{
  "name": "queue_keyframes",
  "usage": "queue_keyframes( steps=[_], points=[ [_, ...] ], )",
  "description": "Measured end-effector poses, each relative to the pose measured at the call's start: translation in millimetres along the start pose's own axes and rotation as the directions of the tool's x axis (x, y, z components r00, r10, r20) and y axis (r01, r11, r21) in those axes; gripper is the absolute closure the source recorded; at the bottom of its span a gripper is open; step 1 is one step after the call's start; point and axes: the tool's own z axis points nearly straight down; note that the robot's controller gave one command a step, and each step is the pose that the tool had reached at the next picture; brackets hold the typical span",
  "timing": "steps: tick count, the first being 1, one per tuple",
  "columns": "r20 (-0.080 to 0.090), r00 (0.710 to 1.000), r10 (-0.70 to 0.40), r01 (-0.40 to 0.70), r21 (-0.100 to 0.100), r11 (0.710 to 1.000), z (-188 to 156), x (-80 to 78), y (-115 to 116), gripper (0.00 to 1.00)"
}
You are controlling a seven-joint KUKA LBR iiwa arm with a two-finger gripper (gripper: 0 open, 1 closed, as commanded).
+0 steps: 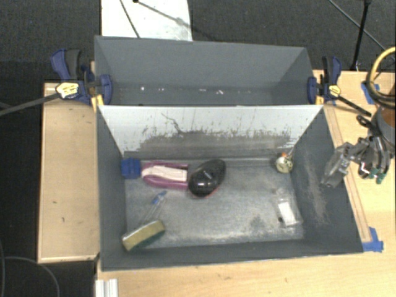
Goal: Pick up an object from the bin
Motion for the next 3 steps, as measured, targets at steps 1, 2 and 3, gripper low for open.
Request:
queue_keyframes(
  steps=[1,2,3],
  points=[
    [-0.008,0.963,-0.269,0.269,0.0,0.963,27.8,-2.5,-15.5,1.0],
    [-0.005,0.971,-0.241,0.241,0.0,0.971,72.0,-57.5,13.0,1.0],
    [-0.003,0.84,-0.542,0.542,-0.001,0.84,74.0,-82.3,24.6,1.0]
  ],
)
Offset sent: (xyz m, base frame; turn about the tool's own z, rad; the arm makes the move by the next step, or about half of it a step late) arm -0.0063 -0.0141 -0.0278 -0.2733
